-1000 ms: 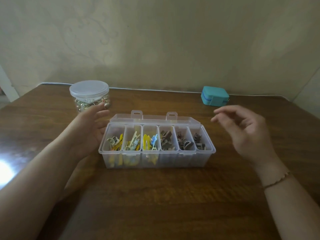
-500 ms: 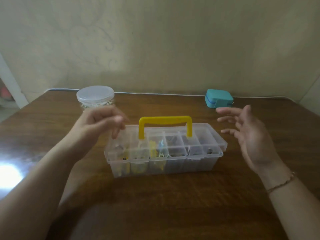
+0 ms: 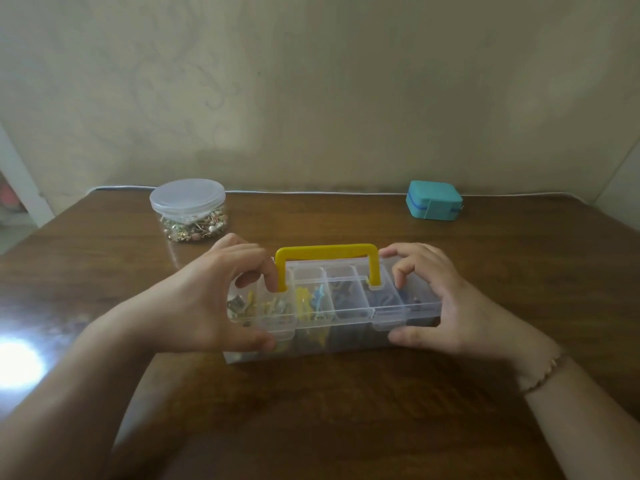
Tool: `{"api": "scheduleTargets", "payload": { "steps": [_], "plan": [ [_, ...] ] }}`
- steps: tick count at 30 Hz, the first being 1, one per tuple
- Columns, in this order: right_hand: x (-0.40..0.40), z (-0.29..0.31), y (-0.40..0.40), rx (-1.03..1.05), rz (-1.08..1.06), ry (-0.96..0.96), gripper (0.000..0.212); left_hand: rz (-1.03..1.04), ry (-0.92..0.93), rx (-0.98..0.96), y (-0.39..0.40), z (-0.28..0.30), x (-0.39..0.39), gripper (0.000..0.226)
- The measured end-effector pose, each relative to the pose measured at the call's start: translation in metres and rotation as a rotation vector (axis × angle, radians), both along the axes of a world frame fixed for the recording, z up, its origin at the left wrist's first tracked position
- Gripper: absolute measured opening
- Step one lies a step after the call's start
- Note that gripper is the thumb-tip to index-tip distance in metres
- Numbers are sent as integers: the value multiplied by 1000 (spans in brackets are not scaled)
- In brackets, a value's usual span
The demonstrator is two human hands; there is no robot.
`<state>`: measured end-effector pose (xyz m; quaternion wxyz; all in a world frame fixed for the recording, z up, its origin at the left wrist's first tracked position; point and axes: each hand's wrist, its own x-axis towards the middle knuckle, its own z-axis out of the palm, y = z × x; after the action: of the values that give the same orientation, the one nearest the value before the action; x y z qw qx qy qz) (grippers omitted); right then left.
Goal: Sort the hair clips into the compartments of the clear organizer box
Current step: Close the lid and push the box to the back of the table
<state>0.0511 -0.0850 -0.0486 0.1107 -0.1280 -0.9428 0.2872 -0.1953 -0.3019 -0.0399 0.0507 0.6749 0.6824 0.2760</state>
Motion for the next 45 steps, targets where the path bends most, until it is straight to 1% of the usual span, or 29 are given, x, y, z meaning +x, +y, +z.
{"api": "scheduleTargets", "payload": {
  "steps": [9, 14, 19, 21, 23, 24, 26, 27, 29, 32, 35, 38, 40, 42, 45],
  "plan": [
    [-3, 1, -4, 107, -31, 46, 47, 17, 42, -21, 0, 0, 2, 49],
    [-4, 3, -5, 171, -24, 49, 42, 6, 116, -17, 0, -1, 3, 47],
    [-3, -1, -5, 177, -52, 53, 43, 22, 154, 31, 1, -4, -1, 46],
    [-1, -1, -2, 174, -111, 39, 45, 80, 219, 109, 1, -8, -3, 48],
    [-2, -2, 3, 245, -217, 89, 43, 224, 321, 213, 5, -14, -5, 55],
    [-3, -4, 5, 274, -290, 125, 44, 305, 338, 248, 7, -17, -5, 59],
    [-4, -7, 6, 256, -419, 222, 49, 417, 302, 291, 12, -21, -4, 61],
    [-5, -9, 6, 258, -437, 274, 49, 428, 286, 315, 14, -23, -4, 59],
    [-6, -13, 5, 332, -400, 325, 39, 385, 299, 355, 17, -28, -1, 49],
    [-8, -16, 1, 383, -414, 320, 28, 371, 343, 376, 24, -36, 2, 37],
    [-18, -16, 5, 430, -449, 302, 27, 479, 361, 379, 36, -41, 0, 32],
    [-41, -5, 23, 511, -427, 163, 28, 555, 376, 326, 58, -39, -11, 29],
    [-63, 4, 43, 516, -421, 94, 27, 579, 365, 268, 79, -37, -24, 31],
    [-90, 11, 66, 476, -434, 70, 22, 613, 314, 217, 105, -34, -40, 31],
    [-132, 13, 102, 433, -459, 39, 17, 669, 124, 194, 147, -31, -62, 32]
  ]
}}
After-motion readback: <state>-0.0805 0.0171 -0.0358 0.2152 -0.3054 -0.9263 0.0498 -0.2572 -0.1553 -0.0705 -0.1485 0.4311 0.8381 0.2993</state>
